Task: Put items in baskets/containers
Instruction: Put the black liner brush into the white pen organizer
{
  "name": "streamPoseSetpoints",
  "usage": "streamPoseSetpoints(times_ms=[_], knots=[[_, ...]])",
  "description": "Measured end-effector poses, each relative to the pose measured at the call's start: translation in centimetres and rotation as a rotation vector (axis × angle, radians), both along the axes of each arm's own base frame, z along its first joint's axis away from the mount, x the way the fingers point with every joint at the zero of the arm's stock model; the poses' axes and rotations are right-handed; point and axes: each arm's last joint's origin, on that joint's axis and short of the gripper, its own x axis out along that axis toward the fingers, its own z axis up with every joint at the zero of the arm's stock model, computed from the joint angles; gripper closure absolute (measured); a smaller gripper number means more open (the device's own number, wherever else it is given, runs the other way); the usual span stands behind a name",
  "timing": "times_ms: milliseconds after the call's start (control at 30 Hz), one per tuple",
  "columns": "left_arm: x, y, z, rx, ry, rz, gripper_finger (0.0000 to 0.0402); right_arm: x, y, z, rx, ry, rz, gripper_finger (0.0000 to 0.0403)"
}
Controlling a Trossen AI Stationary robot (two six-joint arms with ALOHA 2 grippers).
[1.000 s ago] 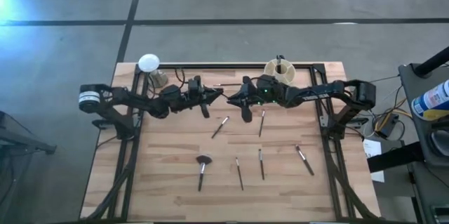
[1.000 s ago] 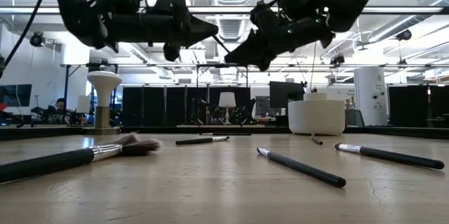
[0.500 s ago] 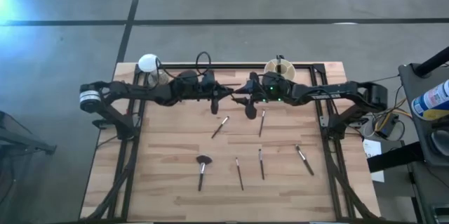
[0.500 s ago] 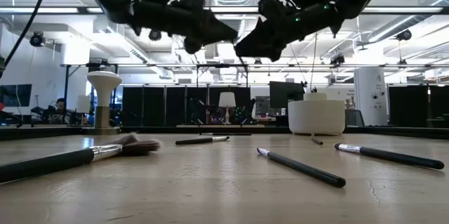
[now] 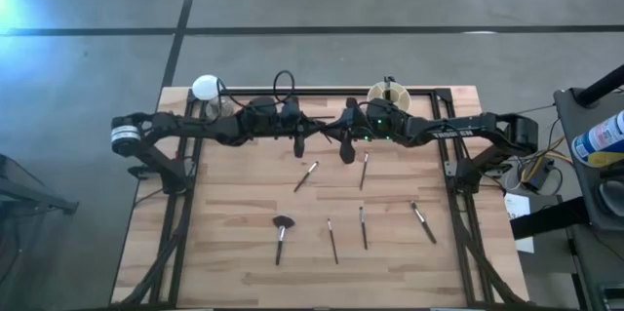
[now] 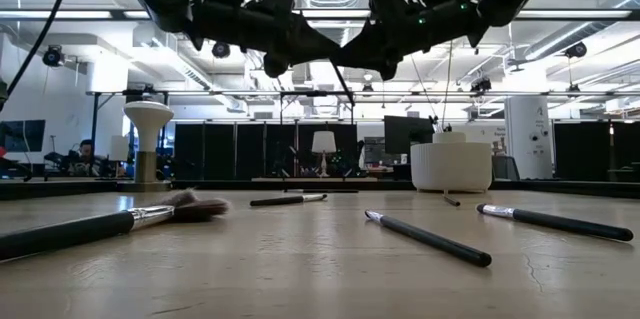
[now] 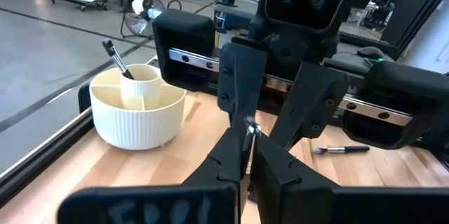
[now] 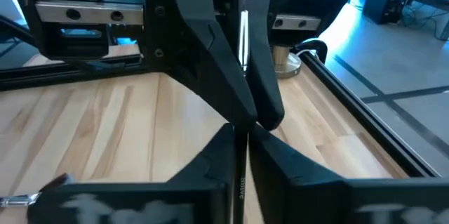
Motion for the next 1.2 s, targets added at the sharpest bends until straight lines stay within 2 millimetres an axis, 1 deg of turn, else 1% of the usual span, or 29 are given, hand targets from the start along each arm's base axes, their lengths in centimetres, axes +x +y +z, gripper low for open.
streamPoseSetpoints(times_ms=[33, 100, 400, 700, 800, 933, 1133, 1200], knots=[[-0.01, 0.03, 0.00, -0.001, 0.000, 0.002, 0.0390, 0.00, 0.00, 0.00, 0.000, 0.000, 0.000, 0.0384], [-0.02, 0.07, 0.02, 0.000, -0.002, 0.003, 0.0389, 0.00, -0.01, 0.00, 0.000, 0.000, 0.000, 0.0388], [-0.04, 0.13, 0.03, -0.004, -0.003, 0.002, 0.0390, -0.02, 0.02, -0.07, 0.035, 0.003, -0.002, 0.0377], [-0.03, 0.15, 0.14, -0.003, -0.015, 0.003, 0.0390, -0.03, 0.05, -0.19, 0.057, 0.011, -0.004, 0.0335], [-0.03, 0.14, 0.13, -0.004, -0.014, 0.000, 0.0390, -0.02, 0.10, -0.17, 0.062, 0.009, 0.017, 0.0329], [-0.02, 0.11, 0.16, -0.003, -0.017, -0.006, 0.0390, 0.00, 0.14, -0.10, 0.066, 0.000, 0.039, 0.0339], [-0.01, 0.10, 0.29, -0.007, -0.031, -0.009, 0.0390, 0.04, 0.10, 0.07, 0.053, -0.016, 0.035, 0.0381], [-0.03, 0.11, 0.31, -0.015, -0.033, -0.007, 0.0390, 0.14, 0.06, 0.01, 0.046, -0.022, 0.036, 0.0387]])
